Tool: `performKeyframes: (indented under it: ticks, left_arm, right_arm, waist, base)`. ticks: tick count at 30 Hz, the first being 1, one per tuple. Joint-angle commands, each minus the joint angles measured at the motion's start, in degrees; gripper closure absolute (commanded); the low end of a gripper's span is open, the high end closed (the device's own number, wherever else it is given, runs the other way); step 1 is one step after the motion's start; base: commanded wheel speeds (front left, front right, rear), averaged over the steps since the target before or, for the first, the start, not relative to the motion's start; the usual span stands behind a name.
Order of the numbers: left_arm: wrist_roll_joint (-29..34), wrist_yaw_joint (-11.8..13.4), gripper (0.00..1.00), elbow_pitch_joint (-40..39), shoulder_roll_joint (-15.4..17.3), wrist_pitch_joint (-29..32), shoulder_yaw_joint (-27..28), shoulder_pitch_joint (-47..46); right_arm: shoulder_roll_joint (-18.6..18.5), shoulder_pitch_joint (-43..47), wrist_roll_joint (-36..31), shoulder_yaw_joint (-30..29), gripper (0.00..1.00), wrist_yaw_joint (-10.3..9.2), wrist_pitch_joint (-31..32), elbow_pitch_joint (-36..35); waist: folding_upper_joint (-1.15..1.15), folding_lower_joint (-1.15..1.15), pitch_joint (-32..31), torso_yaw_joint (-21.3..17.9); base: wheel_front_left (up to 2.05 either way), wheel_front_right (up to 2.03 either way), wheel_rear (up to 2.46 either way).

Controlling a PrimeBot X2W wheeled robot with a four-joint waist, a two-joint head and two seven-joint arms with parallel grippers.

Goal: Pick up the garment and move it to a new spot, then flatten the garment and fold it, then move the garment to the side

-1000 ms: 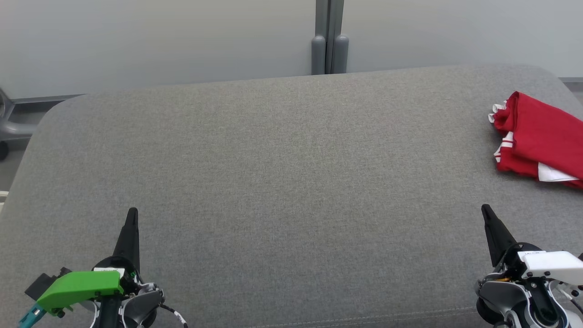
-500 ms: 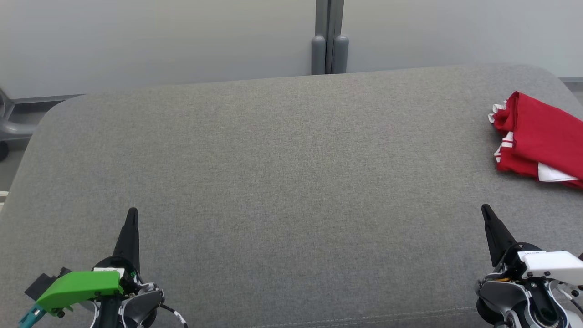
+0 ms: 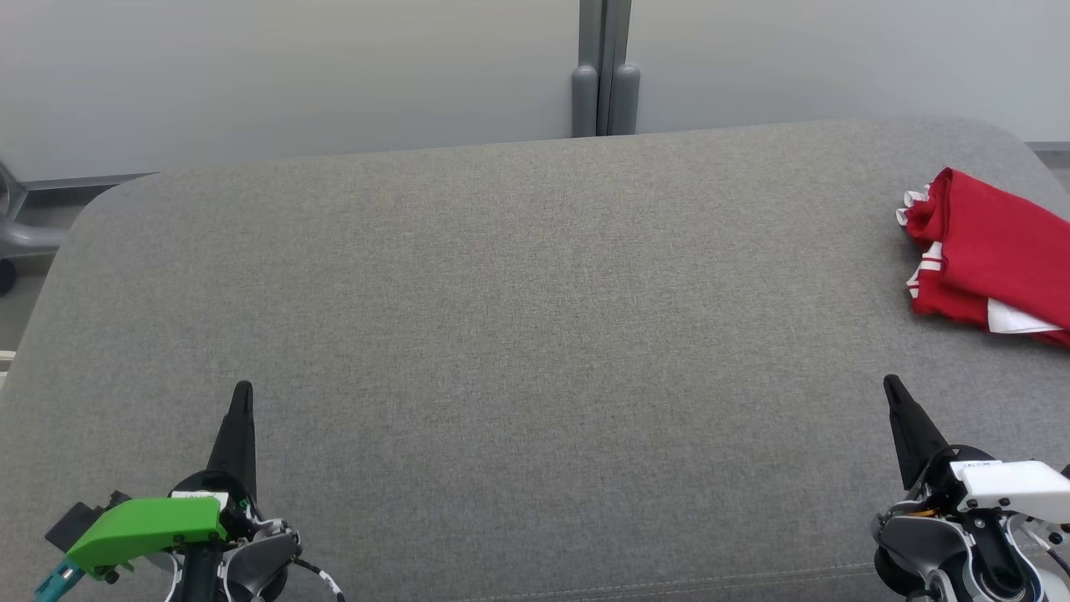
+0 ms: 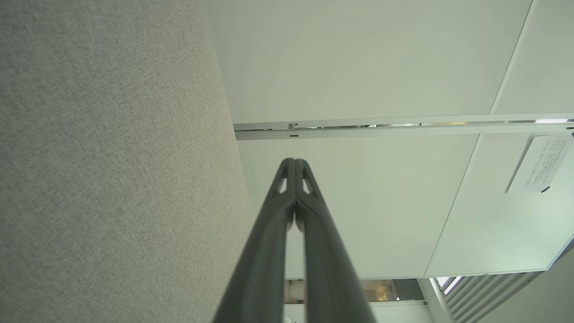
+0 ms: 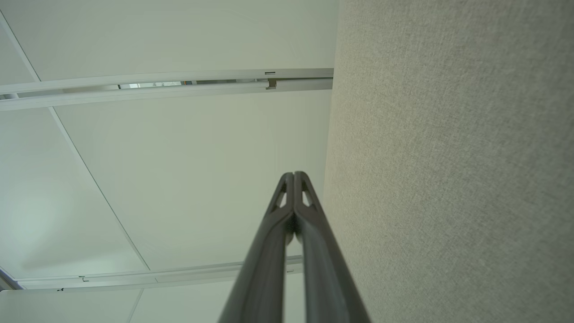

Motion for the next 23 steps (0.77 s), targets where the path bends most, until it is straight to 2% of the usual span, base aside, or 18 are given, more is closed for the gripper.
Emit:
performKeyframes:
  ticks: [1,23]
  left_arm:
    - [0.2,-0.2,1.00,0.1,0.0,0.3,0.2,-0.7]
    - [0.2,-0.2,1.00,0.1,-0.1,0.3,0.2,-0.7]
  right_arm:
    - [-0.3,-0.6,0.4,-0.1,1.00,0.02,0.2,0.0]
    - [-0.3,-0.6,0.4,0.0,1.00,0.02,0.2,0.0]
  waist:
    - [0.00,0.00,0.0,0.0]
    - [0.00,0.00,0.0,0.0]
  base:
    - [0.00,0.00,0.00]
    - [0.00,0.00,0.00]
